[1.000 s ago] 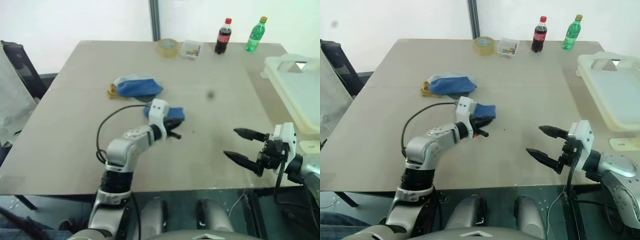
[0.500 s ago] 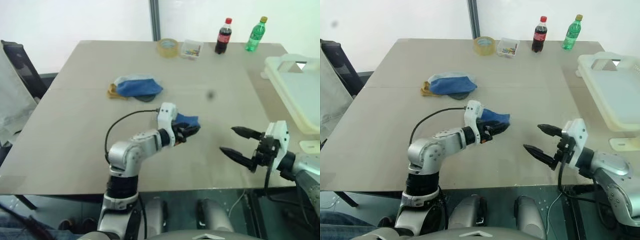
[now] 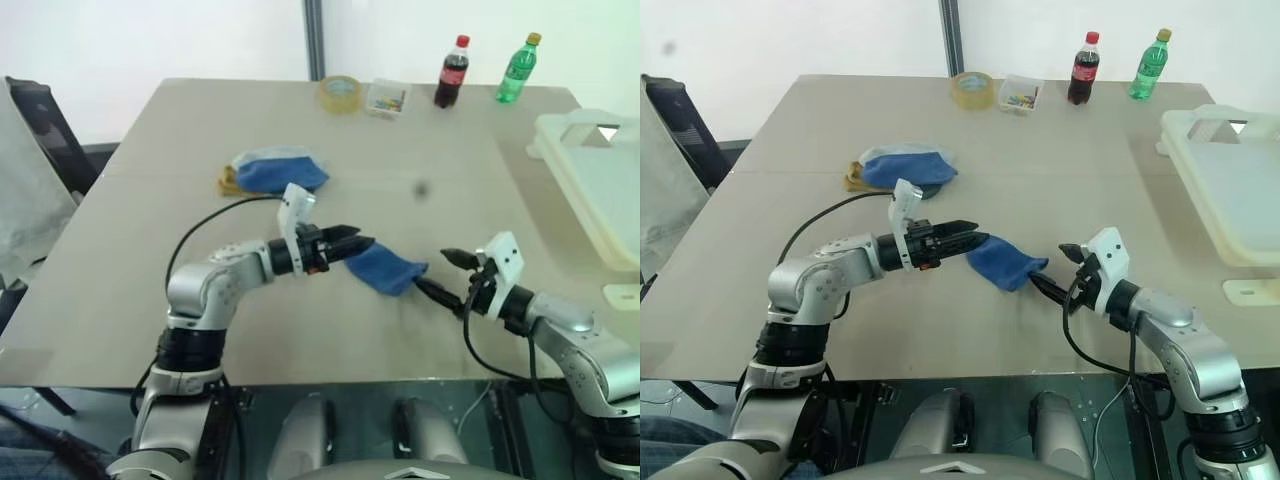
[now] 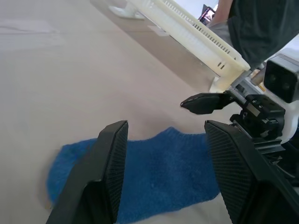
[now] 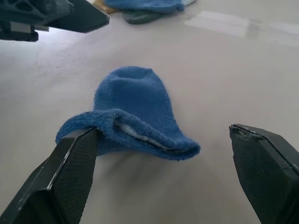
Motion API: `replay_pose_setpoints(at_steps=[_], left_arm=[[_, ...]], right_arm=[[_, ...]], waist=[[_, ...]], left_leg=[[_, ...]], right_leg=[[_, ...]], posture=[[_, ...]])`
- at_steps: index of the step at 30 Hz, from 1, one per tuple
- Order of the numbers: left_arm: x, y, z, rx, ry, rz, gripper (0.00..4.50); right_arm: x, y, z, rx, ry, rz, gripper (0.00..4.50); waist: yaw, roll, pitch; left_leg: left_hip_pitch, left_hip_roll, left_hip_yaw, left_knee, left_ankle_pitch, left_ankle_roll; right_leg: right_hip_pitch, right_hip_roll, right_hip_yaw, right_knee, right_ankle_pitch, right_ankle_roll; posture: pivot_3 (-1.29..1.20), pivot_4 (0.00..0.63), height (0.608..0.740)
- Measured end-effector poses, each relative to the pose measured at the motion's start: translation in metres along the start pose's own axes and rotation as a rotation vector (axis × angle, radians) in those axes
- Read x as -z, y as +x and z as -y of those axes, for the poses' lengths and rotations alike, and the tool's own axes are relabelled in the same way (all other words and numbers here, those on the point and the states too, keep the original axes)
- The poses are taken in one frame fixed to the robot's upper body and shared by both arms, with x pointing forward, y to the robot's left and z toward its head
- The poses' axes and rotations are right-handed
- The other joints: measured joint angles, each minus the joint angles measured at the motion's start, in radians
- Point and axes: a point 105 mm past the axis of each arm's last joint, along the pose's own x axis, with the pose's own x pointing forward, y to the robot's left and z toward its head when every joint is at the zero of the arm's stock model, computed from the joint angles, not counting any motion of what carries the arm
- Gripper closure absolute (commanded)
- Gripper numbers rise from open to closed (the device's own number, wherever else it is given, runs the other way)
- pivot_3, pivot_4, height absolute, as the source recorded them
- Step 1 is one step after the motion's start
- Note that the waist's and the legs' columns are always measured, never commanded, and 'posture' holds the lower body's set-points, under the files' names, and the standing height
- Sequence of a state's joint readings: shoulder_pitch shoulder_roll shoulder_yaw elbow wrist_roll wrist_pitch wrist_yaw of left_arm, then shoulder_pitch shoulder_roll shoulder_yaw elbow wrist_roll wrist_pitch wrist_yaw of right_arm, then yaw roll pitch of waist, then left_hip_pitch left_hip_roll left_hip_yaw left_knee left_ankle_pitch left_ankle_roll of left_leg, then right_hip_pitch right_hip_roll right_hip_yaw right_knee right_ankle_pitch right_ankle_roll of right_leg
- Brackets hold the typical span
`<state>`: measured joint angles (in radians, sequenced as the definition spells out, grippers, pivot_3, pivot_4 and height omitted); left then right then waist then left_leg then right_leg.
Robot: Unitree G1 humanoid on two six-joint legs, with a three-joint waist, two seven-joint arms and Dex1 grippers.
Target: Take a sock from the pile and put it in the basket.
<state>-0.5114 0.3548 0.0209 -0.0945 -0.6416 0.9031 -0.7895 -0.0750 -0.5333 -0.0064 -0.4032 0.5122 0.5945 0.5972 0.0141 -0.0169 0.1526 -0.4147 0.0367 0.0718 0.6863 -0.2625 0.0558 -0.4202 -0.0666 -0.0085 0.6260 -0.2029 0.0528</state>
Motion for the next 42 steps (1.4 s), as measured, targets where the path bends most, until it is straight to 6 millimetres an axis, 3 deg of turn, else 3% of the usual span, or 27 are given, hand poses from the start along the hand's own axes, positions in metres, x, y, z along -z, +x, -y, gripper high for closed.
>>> replay_pose_setpoints(at_steps=[4, 10, 13, 19, 25, 26, 29, 34, 39, 42], left_arm=[[-0.005, 0.007, 0.000, -0.012, 0.033, 0.055, 1.73], [0.001, 0.003, -0.038, -0.193, 0.110, 0.032, 1.73], [0.008, 0.002, -0.052, -0.251, 0.123, 0.019, 1.73], [0.015, 0.013, -0.054, -0.252, 0.158, 0.004, 1.73], [0.020, 0.016, -0.052, -0.246, 0.165, -0.009, 1.73], [0.022, 0.016, -0.052, -0.244, 0.161, -0.012, 1.68], [0.023, 0.018, -0.050, -0.235, 0.158, -0.014, 1.68], [0.025, 0.017, -0.050, -0.237, 0.156, -0.016, 1.68], [0.035, 0.015, -0.049, -0.231, 0.155, -0.048, 1.68], [0.045, 0.013, -0.048, -0.222, 0.174, -0.099, 1.68]], right_arm=[[0.008, -0.001, 0.000, 0.013, 0.039, -0.041, 0.00], [0.011, -0.023, -0.007, -0.021, 0.128, -0.090, 0.00], [0.018, -0.032, -0.021, -0.088, 0.232, -0.141, 0.00], [0.032, -0.027, -0.032, -0.069, 0.380, -0.205, 0.00], [0.028, -0.013, -0.035, -0.024, 0.475, -0.162, 0.00], [0.027, -0.010, -0.036, -0.016, 0.487, -0.154, 0.58], [0.030, -0.009, -0.036, -0.006, 0.493, -0.172, 1.78], [0.034, -0.010, -0.036, -0.002, 0.472, -0.207, 4.43], [0.039, -0.015, -0.031, 0.006, 0.383, -0.272, 4.48], [0.038, -0.017, -0.025, -0.020, 0.180, -0.319, 4.48]], waist=[[-0.001, 0.000, 0.000], [0.001, 0.000, 0.000], [0.001, 0.000, 0.000], [0.000, 0.000, 0.000], [-0.002, 0.000, 0.000], [-0.002, 0.000, 0.000], [0.000, 0.000, 0.000], [-0.001, 0.000, 0.000], [-0.002, 0.000, 0.000], [-0.002, 0.000, 0.000]], left_leg=[[0.001, 0.000, 0.000, 0.000, 0.000, 0.000], [0.000, 0.000, 0.000, 0.000, 0.000, 0.000], [0.000, 0.001, 0.000, 0.000, 0.000, 0.000], [0.000, 0.001, 0.000, 0.000, 0.000, 0.000], [0.000, 0.001, 0.000, 0.000, 0.000, 0.000], [0.000, 0.001, 0.000, 0.000, 0.000, 0.000], [0.000, 0.001, 0.000, 0.000, 0.000, 0.000], [0.000, 0.001, 0.000, 0.000, 0.000, 0.000], [0.000, 0.001, 0.000, 0.000, 0.000, 0.000], [0.000, 0.000, 0.000, 0.000, 0.000, 0.000]], right_leg=[[0.000, 0.001, 0.000, 0.001, 0.000, 0.000], [0.000, 0.001, 0.000, 0.000, 0.000, 0.000], [0.000, 0.001, 0.000, 0.000, 0.000, 0.000], [0.000, 0.000, 0.000, 0.000, 0.000, 0.000], [0.000, 0.001, 0.000, 0.001, 0.000, 0.000], [0.000, 0.001, 0.000, 0.001, 0.000, 0.000], [0.000, 0.000, 0.000, 0.000, 0.000, 0.000], [0.000, 0.000, 0.000, 0.000, 0.000, 0.000], [0.000, 0.000, 0.000, 0.000, 0.000, 0.000], [0.000, 0.000, 0.000, 0.000, 0.000, 0.000]], posture=[[0.00, 0.150, 0.740], [0.00, 0.150, 0.740], [0.00, 0.150, 0.740], [0.00, 0.150, 0.740], [0.00, 0.150, 0.740], [0.00, 0.150, 0.740], [0.00, 0.150, 0.740], [0.00, 0.150, 0.740], [0.00, 0.150, 0.740], [0.00, 0.150, 0.740]])
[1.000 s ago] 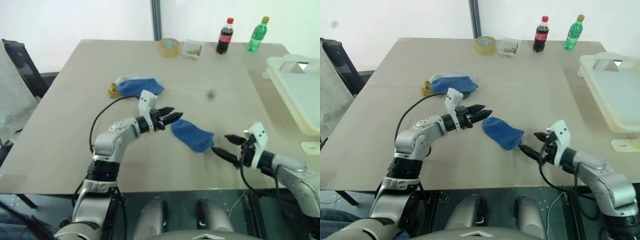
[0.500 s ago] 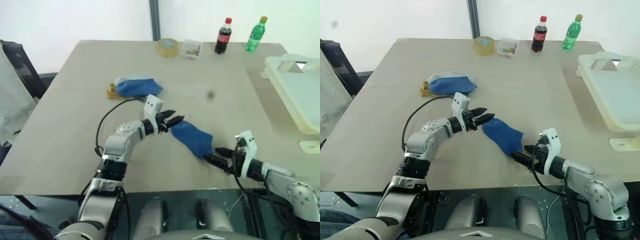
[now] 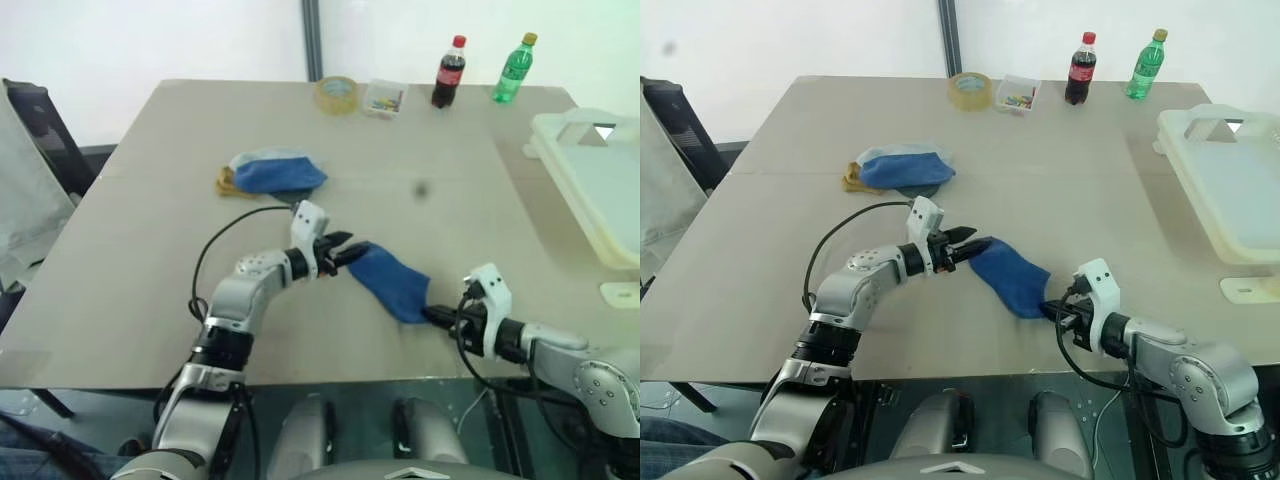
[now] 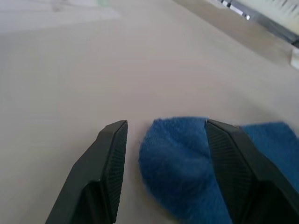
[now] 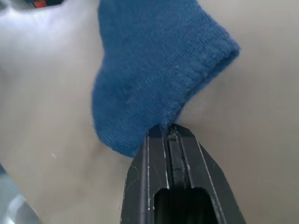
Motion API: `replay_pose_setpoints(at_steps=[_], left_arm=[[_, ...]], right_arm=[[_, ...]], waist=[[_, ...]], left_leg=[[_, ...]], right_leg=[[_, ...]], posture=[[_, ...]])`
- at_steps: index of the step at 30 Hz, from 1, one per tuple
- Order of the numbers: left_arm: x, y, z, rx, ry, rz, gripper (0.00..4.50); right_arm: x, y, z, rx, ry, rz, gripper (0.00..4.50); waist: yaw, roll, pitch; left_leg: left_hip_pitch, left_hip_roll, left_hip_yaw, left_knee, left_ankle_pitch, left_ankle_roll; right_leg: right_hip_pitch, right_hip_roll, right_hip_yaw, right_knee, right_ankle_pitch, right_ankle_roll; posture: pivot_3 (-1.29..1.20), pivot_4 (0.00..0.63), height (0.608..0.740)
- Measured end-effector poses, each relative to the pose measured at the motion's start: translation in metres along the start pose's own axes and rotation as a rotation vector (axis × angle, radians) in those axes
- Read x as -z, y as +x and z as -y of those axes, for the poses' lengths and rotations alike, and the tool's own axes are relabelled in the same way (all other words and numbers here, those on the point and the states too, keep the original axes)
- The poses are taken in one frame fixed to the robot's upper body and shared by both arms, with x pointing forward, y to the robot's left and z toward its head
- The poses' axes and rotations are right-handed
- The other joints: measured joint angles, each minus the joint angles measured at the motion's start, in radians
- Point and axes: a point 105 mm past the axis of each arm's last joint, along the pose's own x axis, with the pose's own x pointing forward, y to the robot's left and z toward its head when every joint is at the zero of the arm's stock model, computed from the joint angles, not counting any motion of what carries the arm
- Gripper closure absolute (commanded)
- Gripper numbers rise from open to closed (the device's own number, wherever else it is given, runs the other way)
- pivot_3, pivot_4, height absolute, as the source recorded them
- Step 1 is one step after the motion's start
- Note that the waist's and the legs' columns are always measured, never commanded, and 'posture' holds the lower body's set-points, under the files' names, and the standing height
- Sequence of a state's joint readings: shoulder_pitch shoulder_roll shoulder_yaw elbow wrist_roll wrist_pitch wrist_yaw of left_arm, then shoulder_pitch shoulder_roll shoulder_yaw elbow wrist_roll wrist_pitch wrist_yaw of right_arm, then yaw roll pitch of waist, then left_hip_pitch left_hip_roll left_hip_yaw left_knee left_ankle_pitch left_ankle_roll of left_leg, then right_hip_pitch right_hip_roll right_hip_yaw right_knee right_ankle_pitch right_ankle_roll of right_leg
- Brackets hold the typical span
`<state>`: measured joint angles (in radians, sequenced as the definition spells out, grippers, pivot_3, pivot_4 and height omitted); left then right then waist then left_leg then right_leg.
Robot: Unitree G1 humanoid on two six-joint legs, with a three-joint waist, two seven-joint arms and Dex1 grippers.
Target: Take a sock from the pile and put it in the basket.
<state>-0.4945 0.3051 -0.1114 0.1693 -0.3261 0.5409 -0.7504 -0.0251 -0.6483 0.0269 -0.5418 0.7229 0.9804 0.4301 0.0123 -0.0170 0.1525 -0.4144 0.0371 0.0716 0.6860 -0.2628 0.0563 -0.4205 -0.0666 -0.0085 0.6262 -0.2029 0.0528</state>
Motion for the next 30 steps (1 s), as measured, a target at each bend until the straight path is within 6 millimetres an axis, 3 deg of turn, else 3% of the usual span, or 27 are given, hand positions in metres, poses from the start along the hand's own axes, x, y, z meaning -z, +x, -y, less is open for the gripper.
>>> replay_pose_setpoints(at_steps=[4, 9, 12, 21, 24, 29, 30], left_arm=[[0.004, -0.005, 0.003, 0.010, 0.043, -0.023, 1.68], [0.006, -0.010, 0.009, 0.037, 0.083, -0.048, 1.68], [0.008, -0.018, 0.012, 0.039, 0.102, -0.078, 1.68], [0.018, -0.042, 0.042, 0.010, 0.058, -0.108, 1.68], [0.017, -0.041, 0.041, -0.046, 0.033, -0.086, 1.68], [0.009, -0.037, 0.038, -0.105, 0.024, -0.039, 1.68], [0.008, -0.036, 0.037, -0.110, 0.027, -0.034, 1.68]], right_arm=[[-0.012, 0.002, 0.013, -0.030, -0.338, -0.025, 4.48], [-0.034, 0.011, 0.033, -0.060, -0.553, -0.012, 4.48], [-0.045, 0.018, 0.042, -0.073, -0.644, 0.003, 4.48], [-0.042, 0.019, 0.056, -0.123, -0.697, -0.030, 4.48], [-0.039, 0.017, 0.055, -0.153, -0.690, -0.048, 3.65], [-0.037, 0.010, 0.056, -0.151, -0.638, -0.076, 1.23], [-0.037, 0.008, 0.058, -0.144, -0.627, -0.080, 0.98]], waist=[[0.000, 0.000, 0.000], [-0.003, 0.000, 0.000], [0.000, 0.000, 0.000], [0.002, 0.000, 0.001], [0.004, 0.000, 0.001], [0.001, 0.000, 0.001], [0.002, 0.000, 0.001]], left_leg=[[0.000, 0.000, 0.000, 0.000, 0.000, 0.000], [0.000, 0.000, 0.001, 0.000, 0.000, 0.000], [0.000, 0.001, 0.000, 0.000, 0.000, 0.000], [-0.001, 0.001, 0.001, -0.001, 0.000, 0.000], [0.000, 0.001, 0.000, 0.000, 0.000, 0.000], [0.001, 0.001, 0.000, 0.000, 0.000, 0.000], [0.001, 0.001, 0.000, 0.000, 0.000, 0.000]], right_leg=[[0.000, 0.000, 0.000, 0.000, 0.000, 0.000], [-0.001, 0.001, 0.000, 0.000, 0.000, 0.000], [-0.001, 0.001, 0.000, 0.000, 0.000, 0.000], [-0.001, 0.000, 0.001, -0.001, 0.000, 0.000], [-0.001, 0.000, 0.000, 0.000, 0.000, 0.000], [0.000, 0.000, 0.000, 0.000, 0.000, 0.000], [0.000, 0.000, 0.000, 0.000, 0.000, 0.000]], posture=[[0.00, 0.150, 0.740], [0.00, 0.150, 0.740], [0.00, 0.150, 0.740], [0.00, 0.150, 0.740], [0.00, 0.150, 0.740], [0.00, 0.150, 0.740], [0.00, 0.150, 0.740]])
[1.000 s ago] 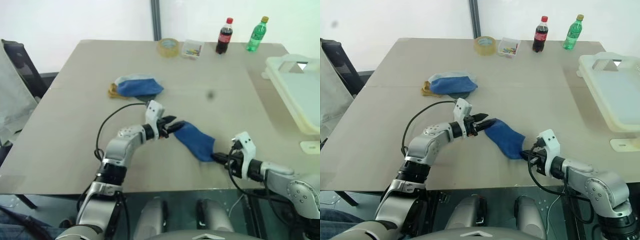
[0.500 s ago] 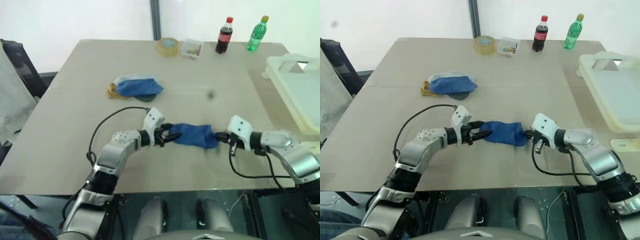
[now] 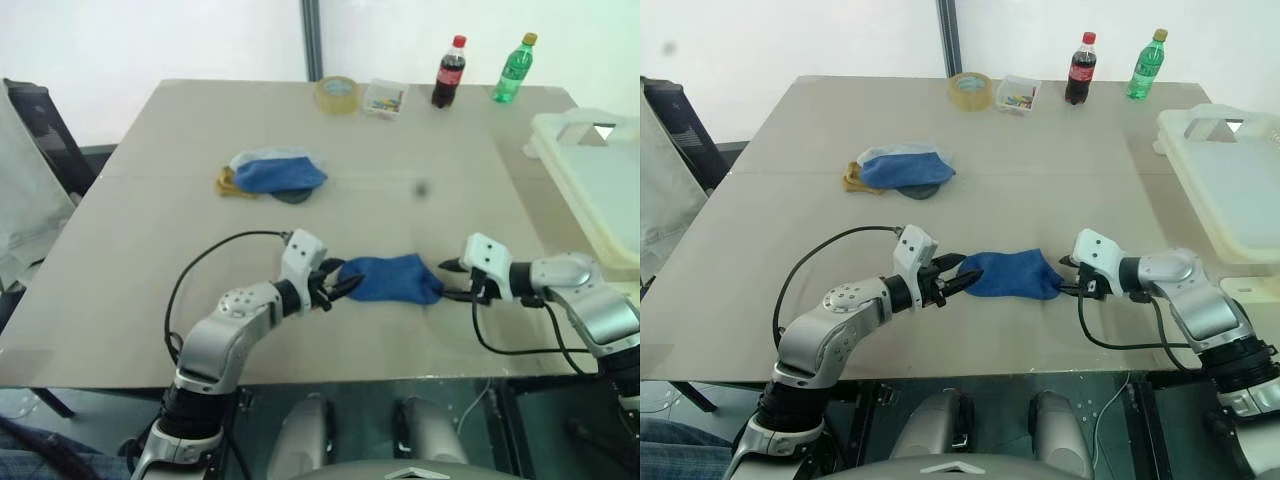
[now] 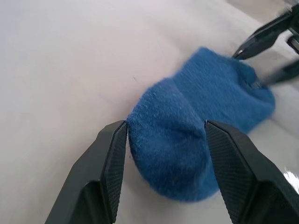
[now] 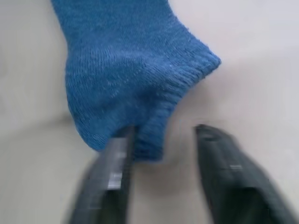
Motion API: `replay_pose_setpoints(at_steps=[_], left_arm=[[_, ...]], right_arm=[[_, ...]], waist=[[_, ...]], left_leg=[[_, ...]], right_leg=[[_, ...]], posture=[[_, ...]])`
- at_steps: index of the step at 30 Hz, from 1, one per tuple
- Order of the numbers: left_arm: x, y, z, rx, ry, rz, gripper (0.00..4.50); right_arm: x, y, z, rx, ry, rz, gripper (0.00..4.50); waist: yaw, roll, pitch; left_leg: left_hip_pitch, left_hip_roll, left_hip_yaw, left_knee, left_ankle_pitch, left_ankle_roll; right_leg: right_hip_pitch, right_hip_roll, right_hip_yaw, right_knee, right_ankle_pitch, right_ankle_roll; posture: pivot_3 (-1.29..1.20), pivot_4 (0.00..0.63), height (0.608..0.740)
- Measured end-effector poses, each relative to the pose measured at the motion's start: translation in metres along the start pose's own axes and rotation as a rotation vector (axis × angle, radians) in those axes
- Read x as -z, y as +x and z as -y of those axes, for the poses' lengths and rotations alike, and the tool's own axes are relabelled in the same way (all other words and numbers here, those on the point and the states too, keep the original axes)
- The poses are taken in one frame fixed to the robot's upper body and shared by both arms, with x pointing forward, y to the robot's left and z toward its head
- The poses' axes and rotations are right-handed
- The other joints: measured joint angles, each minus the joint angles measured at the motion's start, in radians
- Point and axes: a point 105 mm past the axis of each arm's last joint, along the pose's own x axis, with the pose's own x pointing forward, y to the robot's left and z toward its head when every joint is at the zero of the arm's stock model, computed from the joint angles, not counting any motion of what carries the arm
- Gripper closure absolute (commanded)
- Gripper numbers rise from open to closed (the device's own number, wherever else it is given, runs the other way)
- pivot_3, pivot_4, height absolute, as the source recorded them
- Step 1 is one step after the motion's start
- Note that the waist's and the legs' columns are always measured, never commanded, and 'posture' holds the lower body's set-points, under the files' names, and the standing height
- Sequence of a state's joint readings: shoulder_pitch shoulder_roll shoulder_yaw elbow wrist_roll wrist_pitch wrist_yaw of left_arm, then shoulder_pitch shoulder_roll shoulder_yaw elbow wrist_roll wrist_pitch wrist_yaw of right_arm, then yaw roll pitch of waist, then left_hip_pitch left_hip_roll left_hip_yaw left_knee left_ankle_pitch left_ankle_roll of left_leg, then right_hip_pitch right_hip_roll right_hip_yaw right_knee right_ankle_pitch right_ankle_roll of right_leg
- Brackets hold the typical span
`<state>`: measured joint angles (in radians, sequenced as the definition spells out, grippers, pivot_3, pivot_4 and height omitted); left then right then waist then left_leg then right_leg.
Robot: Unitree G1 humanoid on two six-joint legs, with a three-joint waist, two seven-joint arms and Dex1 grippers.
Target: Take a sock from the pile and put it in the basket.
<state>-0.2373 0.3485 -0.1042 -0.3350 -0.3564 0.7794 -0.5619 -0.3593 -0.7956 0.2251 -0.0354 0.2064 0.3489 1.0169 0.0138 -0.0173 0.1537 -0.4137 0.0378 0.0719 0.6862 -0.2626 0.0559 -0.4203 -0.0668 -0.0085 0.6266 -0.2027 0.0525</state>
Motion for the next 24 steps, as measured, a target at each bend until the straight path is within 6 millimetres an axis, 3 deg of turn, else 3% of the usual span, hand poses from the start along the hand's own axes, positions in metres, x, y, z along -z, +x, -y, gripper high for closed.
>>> replay_pose_setpoints(at_steps=[6, 9, 12, 15, 18, 19, 20, 21, 24], left_arm=[[-0.006, -0.003, -0.005, -0.006, 0.030, 0.016, 1.68], [-0.010, -0.007, -0.003, 0.039, 0.028, 0.033, 1.68], [-0.023, -0.020, -0.005, 0.113, 0.007, 0.086, 1.68], [-0.054, -0.018, -0.024, 0.055, 0.042, 0.185, 1.68], [-0.072, -0.013, -0.035, 0.020, 0.084, 0.231, 1.68], [-0.080, -0.007, -0.044, -0.012, 0.108, 0.246, 1.68], [-0.090, 0.004, -0.065, -0.104, 0.161, 0.254, 1.68], [-0.095, 0.012, -0.085, -0.199, 0.211, 0.242, 1.68], [-0.091, 0.023, -0.107, -0.310, 0.271, 0.202, 1.68]], right_arm=[[-0.002, -0.021, -0.003, 0.016, 0.054, -0.001, 0.98], [-0.012, -0.033, -0.001, 0.044, 0.084, 0.058, 0.98], [-0.034, -0.051, 0.002, 0.093, 0.080, 0.185, 0.98], [-0.047, -0.052, -0.004, 0.091, 0.090, 0.277, 0.98], [-0.056, -0.050, -0.009, 0.077, 0.119, 0.341, 0.98], [-0.061, -0.050, -0.010, 0.077, 0.132, 0.372, 0.98], [-0.069, -0.053, -0.010, 0.079, 0.154, 0.419, 0.98], [-0.076, -0.057, -0.009, 0.085, 0.171, 0.460, 0.98], [-0.081, -0.060, -0.007, 0.094, 0.189, 0.486, 0.98]], waist=[[0.000, 0.000, 0.000], [0.000, 0.000, 0.000], [0.000, 0.000, 0.000], [0.004, 0.000, 0.000], [0.003, 0.000, 0.000], [0.004, 0.000, 0.000], [0.004, 0.000, 0.000], [0.003, -0.001, 0.000], [0.001, -0.001, 0.001]], left_leg=[[-0.001, 0.000, 0.000, 0.000, 0.000, 0.000], [-0.001, 0.001, 0.000, 0.000, 0.000, 0.000], [0.000, 0.001, 0.000, 0.000, 0.000, 0.000], [0.000, 0.000, -0.001, 0.000, 0.000, 0.000], [0.000, -0.001, 0.000, 0.000, 0.000, 0.000], [-0.001, -0.002, -0.001, 0.001, 0.000, 0.000], [-0.001, -0.002, 0.000, 0.001, 0.000, 0.000], [-0.001, -0.002, 0.000, 0.000, 0.000, 0.000], [-0.001, -0.002, 0.000, 0.000, 0.000, 0.000]], right_leg=[[0.000, 0.000, 0.000, -0.001, 0.000, 0.000], [-0.001, 0.000, 0.000, 0.000, 0.000, 0.000], [0.000, 0.000, 0.000, 0.000, 0.000, 0.000], [0.000, 0.000, -0.001, 0.000, 0.000, 0.000], [0.001, 0.000, -0.001, 0.000, 0.000, 0.000], [0.001, 0.000, -0.001, 0.000, 0.000, 0.000], [0.001, 0.000, -0.001, -0.001, 0.000, 0.000], [0.001, 0.000, -0.001, -0.001, 0.000, 0.001], [0.001, 0.000, -0.001, -0.001, 0.002, 0.004]], posture=[[0.00, 0.150, 0.740], [0.00, 0.150, 0.740], [0.00, 0.150, 0.740], [0.00, 0.150, 0.740], [0.00, 0.150, 0.740], [0.00, 0.150, 0.740], [0.00, 0.150, 0.740], [0.00, 0.150, 0.740], [0.00, 0.150, 0.740]])
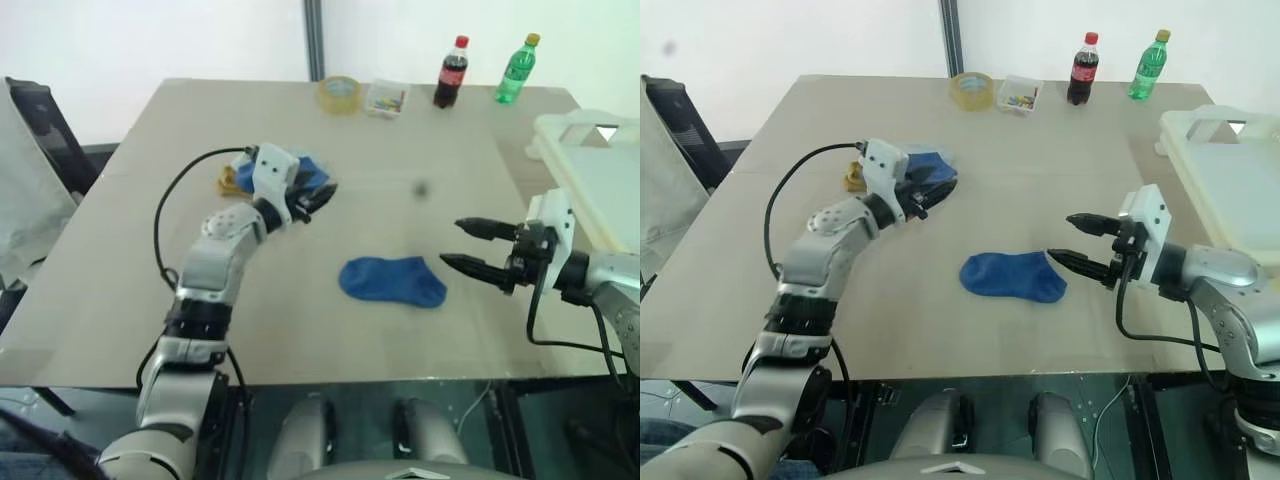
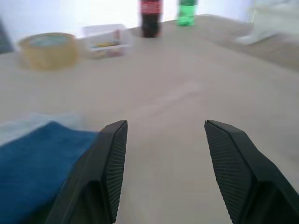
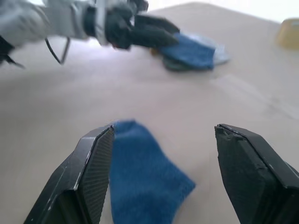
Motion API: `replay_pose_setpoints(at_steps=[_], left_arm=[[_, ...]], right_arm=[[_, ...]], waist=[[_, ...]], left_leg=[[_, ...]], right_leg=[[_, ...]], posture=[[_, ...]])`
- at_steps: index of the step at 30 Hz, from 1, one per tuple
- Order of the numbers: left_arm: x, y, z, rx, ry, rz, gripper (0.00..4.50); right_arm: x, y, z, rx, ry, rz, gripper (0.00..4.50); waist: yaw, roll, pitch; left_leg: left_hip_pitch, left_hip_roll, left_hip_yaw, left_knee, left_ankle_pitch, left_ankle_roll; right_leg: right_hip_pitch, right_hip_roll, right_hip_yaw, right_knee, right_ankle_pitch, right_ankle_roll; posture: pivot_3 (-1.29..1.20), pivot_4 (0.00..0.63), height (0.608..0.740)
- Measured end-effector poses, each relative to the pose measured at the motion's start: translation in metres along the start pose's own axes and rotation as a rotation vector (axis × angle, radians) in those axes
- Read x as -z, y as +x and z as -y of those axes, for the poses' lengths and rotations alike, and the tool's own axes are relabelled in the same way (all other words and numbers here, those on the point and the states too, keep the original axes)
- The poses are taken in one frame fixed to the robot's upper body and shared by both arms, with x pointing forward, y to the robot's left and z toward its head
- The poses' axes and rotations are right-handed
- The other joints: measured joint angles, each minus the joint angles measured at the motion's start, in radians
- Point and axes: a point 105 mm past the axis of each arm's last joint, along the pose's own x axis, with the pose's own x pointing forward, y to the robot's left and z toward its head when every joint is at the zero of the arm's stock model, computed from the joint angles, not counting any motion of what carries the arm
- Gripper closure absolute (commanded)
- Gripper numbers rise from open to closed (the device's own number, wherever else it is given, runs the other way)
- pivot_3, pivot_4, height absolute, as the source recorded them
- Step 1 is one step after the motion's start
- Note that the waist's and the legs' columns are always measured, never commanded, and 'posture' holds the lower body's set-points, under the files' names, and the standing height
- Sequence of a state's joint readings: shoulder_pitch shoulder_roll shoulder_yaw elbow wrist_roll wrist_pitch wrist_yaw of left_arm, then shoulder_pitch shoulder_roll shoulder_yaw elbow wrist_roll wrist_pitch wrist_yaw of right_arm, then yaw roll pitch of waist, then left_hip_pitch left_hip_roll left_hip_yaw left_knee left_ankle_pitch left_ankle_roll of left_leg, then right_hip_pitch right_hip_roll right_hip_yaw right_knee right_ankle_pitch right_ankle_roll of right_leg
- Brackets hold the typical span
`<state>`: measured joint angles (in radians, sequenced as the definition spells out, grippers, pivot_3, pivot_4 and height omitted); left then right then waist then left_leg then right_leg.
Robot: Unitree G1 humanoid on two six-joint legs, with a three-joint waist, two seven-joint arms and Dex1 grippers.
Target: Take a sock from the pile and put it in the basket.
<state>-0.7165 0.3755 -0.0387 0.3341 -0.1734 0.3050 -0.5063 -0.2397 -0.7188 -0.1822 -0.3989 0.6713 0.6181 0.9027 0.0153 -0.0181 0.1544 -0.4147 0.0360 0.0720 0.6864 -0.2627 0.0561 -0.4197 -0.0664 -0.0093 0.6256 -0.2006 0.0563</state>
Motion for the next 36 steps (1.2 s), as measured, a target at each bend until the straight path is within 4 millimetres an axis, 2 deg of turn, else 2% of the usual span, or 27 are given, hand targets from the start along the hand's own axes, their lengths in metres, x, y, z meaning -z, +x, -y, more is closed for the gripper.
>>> replay_pose_setpoints(at_steps=[2, 6, 14, 26, 29, 32, 33, 34, 36], left_arm=[[0.017, 0.012, -0.009, -0.064, 0.048, -0.044, 1.68], [0.029, 0.024, -0.011, -0.088, 0.108, -0.073, 1.68], [0.037, 0.037, -0.013, -0.136, 0.176, -0.084, 1.68], [0.044, 0.040, -0.020, -0.201, 0.151, -0.123, 1.68], [0.046, 0.041, -0.018, -0.198, 0.139, -0.125, 2.39], [0.045, 0.044, -0.014, -0.189, 0.134, -0.117, 3.75], [0.045, 0.044, -0.013, -0.187, 0.134, -0.115, 3.90], [0.044, 0.044, -0.013, -0.186, 0.135, -0.112, 4.46], [0.043, 0.045, -0.014, -0.187, 0.137, -0.109, 4.46]], right_arm=[[-0.003, 0.001, 0.000, 0.010, 0.001, 0.006, 0.98], [-0.002, 0.000, 0.001, 0.029, 0.006, 0.006, 0.98], [-0.001, -0.002, 0.000, 0.062, 0.004, 0.004, 0.98], [-0.004, 0.000, -0.003, 0.061, 0.023, 0.033, 0.98], [-0.003, 0.000, -0.002, 0.074, 0.026, 0.034, 0.91], [-0.001, -0.001, -0.002, 0.082, 0.034, 0.031, 0.91], [-0.001, -0.001, -0.002, 0.085, 0.037, 0.031, 0.91], [0.000, -0.001, -0.002, 0.088, 0.039, 0.032, 0.91], [0.001, -0.001, -0.003, 0.092, 0.041, 0.031, 0.91]], waist=[[-0.001, 0.000, 0.000], [0.001, -0.001, 0.001], [0.000, -0.002, 0.001], [0.000, -0.002, 0.001], [0.000, -0.002, 0.001], [0.000, -0.002, 0.002], [0.000, -0.002, 0.002], [-0.001, -0.002, 0.002], [-0.001, -0.002, 0.002]], left_leg=[[-0.001, 0.000, 0.001, -0.001, 0.000, 0.000], [-0.002, 0.000, 0.002, -0.001, 0.000, 0.000], [-0.002, 0.000, 0.002, -0.001, 0.000, 0.000], [-0.002, 0.000, 0.002, -0.001, 0.000, 0.000], [-0.002, 0.000, 0.002, -0.001, 0.000, 0.000], [-0.002, 0.000, 0.002, -0.001, 0.000, 0.000], [-0.002, 0.000, 0.002, -0.001, 0.000, 0.000], [-0.002, 0.000, 0.002, -0.001, 0.000, 0.000], [-0.002, 0.000, 0.002, -0.001, 0.000, 0.000]], right_leg=[[-0.001, 0.000, 0.000, 0.000, 0.000, 0.000], [-0.001, 0.000, -0.001, -0.001, 0.000, 0.001], [-0.001, 0.000, -0.002, 0.000, 0.000, 0.001], [-0.001, 0.000, -0.002, 0.000, 0.000, 0.001], [-0.001, 0.000, -0.002, 0.000, 0.000, 0.001], [-0.001, 0.000, -0.002, 0.000, 0.000, 0.001], [-0.001, 0.000, -0.002, 0.000, 0.000, 0.001], [-0.001, 0.000, -0.002, 0.000, 0.000, 0.001], [-0.001, 0.000, -0.002, 0.000, 0.000, 0.001]], posture=[[0.00, 0.150, 0.740], [0.00, 0.150, 0.740], [0.00, 0.150, 0.740], [0.00, 0.150, 0.740], [0.00, 0.150, 0.740], [0.00, 0.150, 0.740], [0.00, 0.150, 0.740], [0.00, 0.150, 0.740], [0.00, 0.150, 0.740]])
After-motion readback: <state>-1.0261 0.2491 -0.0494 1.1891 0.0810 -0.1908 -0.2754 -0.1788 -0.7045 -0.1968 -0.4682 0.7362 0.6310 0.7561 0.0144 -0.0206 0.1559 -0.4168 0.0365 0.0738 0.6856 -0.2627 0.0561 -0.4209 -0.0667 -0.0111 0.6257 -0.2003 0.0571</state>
